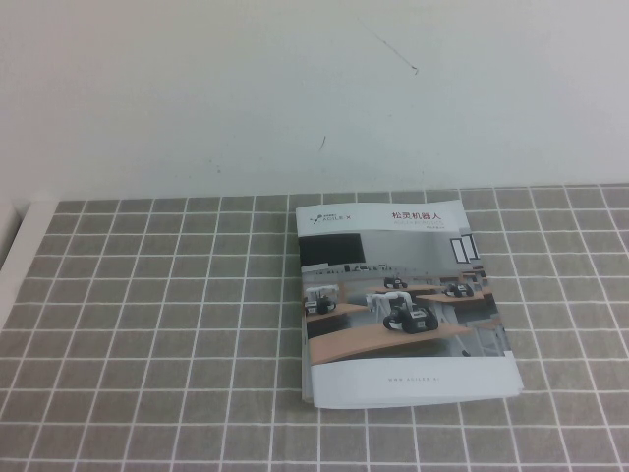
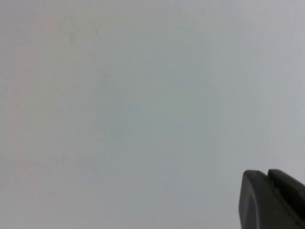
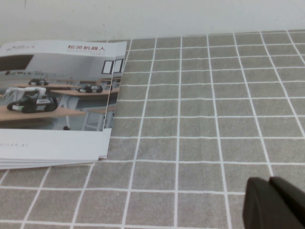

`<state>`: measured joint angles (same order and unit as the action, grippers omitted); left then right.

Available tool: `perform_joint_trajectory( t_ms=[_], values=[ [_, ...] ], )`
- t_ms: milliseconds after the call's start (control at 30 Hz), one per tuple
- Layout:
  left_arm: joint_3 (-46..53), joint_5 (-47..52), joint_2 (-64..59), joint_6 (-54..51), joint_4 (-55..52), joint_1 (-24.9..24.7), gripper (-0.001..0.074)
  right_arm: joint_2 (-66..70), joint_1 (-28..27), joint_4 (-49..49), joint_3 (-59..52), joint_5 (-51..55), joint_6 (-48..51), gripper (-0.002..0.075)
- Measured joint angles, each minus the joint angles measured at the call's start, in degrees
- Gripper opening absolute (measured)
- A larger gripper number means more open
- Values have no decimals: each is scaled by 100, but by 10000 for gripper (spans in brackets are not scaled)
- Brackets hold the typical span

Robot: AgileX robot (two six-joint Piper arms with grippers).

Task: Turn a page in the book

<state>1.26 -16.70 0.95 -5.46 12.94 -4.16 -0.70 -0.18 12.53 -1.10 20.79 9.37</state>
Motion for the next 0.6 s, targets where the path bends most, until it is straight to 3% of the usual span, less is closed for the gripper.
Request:
perform_joint_trajectory(
  t_ms=[167, 367, 600],
  values=[
    [0, -421, 0, 0, 40, 0, -4, 0, 0, -39, 0, 0, 40, -3],
    [0, -467, 0, 0, 40, 0, -4, 0, 0, -1028, -22, -295, 752, -3],
    [0, -1740, 0, 698, 69, 0, -4, 0, 0, -600, -58, -2588, 257, -3]
  ],
)
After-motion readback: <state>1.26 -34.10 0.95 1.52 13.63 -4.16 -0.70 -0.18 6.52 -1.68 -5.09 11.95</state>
